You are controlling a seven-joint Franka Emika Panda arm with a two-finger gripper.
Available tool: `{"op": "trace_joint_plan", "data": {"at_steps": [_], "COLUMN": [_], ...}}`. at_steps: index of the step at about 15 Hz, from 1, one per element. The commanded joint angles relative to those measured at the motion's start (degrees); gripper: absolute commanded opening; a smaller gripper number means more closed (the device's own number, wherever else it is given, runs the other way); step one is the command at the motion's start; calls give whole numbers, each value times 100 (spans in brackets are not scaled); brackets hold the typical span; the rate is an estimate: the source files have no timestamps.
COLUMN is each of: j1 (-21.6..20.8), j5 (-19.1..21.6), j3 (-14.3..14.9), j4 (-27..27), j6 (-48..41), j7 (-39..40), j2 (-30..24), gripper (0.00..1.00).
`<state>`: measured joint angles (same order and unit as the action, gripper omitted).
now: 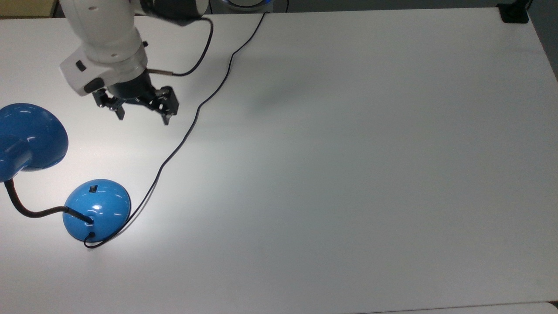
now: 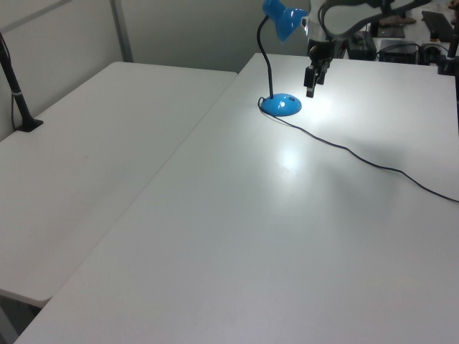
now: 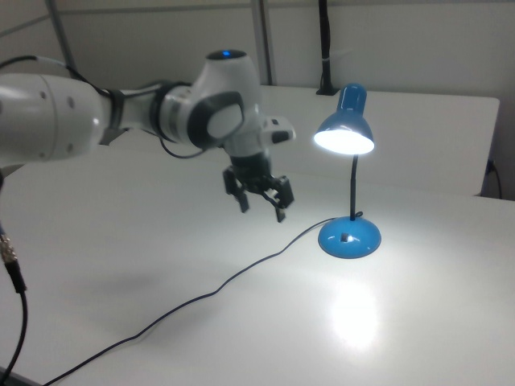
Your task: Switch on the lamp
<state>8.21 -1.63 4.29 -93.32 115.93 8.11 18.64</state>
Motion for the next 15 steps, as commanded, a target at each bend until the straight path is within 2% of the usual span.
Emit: {"op": "trace_joint_plan", "data": {"at_steps": [1,4,7,9,15], "j1": [-407,-707,-864,-971,-980], "j5": [110,365,479,445,418], "j3": [-42,-42,-16,2,-33], "j4": [-266,-292,-493,-494,-477], "j6": [-1359,-2091,-1996,-1741,-1749], "j7": [-99,-99,-82,-90,-90], "j2": [-1141,-1933,-2364,-2347,-2339], "gripper": [100,100,100,100,100]}}
